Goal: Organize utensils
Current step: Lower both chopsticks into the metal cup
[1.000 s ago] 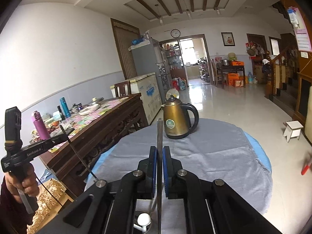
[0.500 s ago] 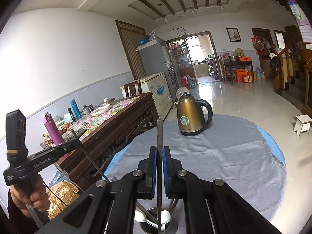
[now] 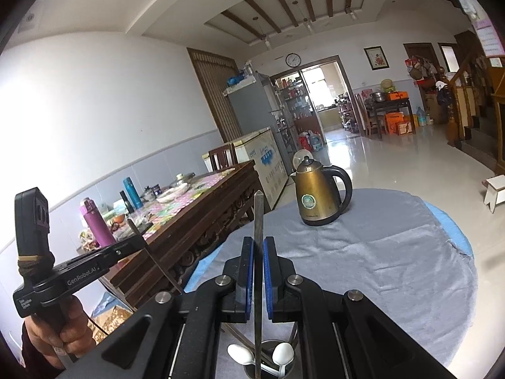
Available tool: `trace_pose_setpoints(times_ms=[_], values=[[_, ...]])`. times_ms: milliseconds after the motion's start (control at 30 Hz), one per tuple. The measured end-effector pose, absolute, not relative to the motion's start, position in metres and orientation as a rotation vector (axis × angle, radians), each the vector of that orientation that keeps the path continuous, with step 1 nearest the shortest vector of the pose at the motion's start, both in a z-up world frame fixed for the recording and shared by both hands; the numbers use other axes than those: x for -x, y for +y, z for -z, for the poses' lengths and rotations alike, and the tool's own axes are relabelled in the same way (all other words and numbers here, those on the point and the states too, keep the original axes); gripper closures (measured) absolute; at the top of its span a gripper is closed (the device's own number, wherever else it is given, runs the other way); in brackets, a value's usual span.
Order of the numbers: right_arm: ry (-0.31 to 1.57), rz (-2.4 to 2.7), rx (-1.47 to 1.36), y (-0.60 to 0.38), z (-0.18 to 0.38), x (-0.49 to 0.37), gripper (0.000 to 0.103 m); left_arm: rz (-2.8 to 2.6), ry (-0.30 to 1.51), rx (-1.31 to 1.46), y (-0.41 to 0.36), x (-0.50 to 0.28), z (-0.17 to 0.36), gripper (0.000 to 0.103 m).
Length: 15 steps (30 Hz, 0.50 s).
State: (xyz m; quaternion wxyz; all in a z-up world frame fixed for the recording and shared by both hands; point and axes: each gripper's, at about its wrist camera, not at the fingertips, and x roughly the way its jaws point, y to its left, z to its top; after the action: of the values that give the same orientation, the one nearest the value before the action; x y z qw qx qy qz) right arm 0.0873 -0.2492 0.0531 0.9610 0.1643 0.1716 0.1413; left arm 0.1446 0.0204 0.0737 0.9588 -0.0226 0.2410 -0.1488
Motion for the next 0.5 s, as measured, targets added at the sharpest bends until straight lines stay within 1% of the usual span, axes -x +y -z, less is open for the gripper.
trace_pose_setpoints(times_ms=[500], values=[[0.320, -0.288, -0.366, -0.248, -0.033, -0.079, 0.096, 0.293, 0.517, 0.120, 0.012, -0.142, -0.064, 0.098]])
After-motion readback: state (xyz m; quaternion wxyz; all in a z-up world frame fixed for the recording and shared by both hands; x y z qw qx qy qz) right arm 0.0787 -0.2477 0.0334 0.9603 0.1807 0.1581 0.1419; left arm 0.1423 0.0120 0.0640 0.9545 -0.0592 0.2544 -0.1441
